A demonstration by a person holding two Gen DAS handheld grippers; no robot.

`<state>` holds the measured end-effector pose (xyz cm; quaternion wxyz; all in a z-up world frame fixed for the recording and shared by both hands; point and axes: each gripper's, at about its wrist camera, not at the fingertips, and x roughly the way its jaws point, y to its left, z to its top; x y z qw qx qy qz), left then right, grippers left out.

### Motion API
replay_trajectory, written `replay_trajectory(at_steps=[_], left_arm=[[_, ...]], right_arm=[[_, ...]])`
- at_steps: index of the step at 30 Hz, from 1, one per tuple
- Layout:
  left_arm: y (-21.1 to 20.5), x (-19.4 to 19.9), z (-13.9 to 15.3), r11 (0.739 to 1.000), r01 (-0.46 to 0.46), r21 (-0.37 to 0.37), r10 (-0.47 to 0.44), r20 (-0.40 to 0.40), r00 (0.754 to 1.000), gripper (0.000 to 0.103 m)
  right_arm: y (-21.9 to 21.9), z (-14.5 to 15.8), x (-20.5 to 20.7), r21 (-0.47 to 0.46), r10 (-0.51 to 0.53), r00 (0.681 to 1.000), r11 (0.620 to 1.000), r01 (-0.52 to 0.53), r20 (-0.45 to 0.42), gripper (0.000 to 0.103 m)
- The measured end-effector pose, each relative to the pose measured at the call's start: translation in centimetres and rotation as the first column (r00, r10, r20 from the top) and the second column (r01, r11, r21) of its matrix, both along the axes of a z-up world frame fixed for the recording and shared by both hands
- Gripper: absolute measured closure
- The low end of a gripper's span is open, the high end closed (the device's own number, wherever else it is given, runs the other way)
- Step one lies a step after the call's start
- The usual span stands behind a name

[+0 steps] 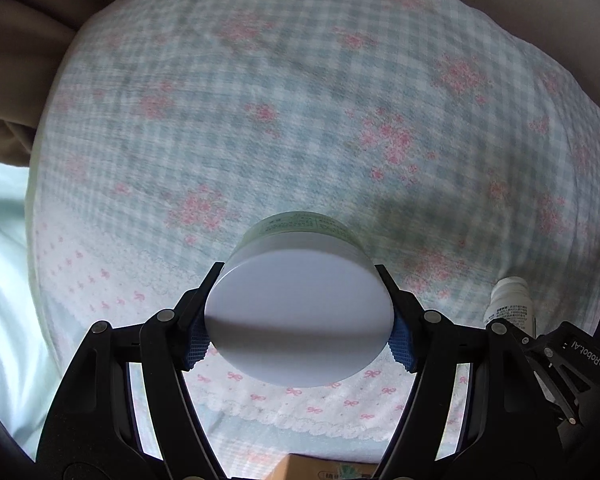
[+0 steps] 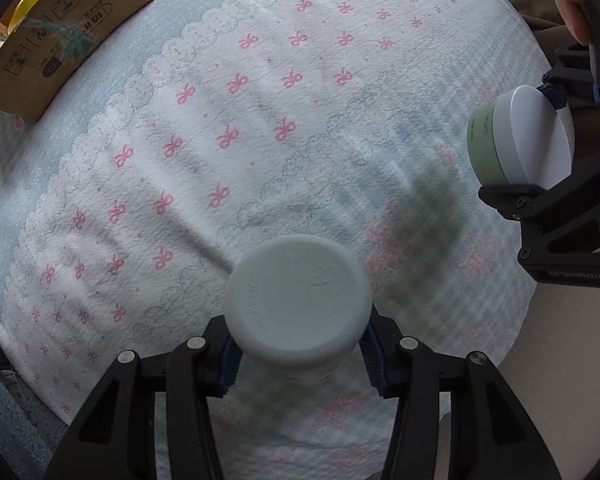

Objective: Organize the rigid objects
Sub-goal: 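Carry the white-lidded jar and pill bottle over the cardboard box with both tools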

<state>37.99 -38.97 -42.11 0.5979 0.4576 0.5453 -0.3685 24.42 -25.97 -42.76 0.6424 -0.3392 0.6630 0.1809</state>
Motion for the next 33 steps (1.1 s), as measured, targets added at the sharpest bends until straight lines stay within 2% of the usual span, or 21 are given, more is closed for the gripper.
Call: replay_trajectory(at_steps=[6, 10, 17, 23, 28, 33], left_arm=[[1.2, -0.6, 3.7, 0.997, -0.072, -0.038, 0.073, 0.024, 0.997, 0.035], [4.1, -0.2, 5.5, 0.987, -0.141, -0.073, 0.144, 0.029, 0.989, 0.035], [9.1, -1.0, 11.6, 0.952, -0.268, -0.149, 0.279, 0.064, 0.958, 0.035], [15.9, -3.5, 18.2, 0.885, -0.399, -0.239, 0.431, 0.096, 0.897, 0.035], [22.7, -6.4, 22.6, 0.807, -0.513, -0.293, 0.561, 0.112, 0.820, 0.035], [29.6, -9.1, 24.6, 0.738, -0.598, -0.312, 0.656, 0.123, 0.745, 0.035]], right_arm=[[0.5, 3.2, -0.9, -0.003, -0.016, 0.998, 1.000, 0.016, 0.058, 0.057], [1.1, 5.0, -2.2, -0.001, -0.039, 0.995, 0.999, 0.039, 0.094, 0.057], [1.5, 10.3, -4.6, -0.012, -0.025, 0.985, 1.000, 0.028, 0.172, 0.057], [1.9, 15.1, -6.1, 0.015, 0.002, 0.973, 1.000, -0.005, 0.232, 0.057], [3.1, 19.1, -6.3, 0.075, 0.015, 0.965, 0.997, -0.036, 0.263, 0.057], [5.9, 22.5, -6.0, 0.103, 0.043, 0.950, 0.992, -0.079, 0.310, 0.057]])
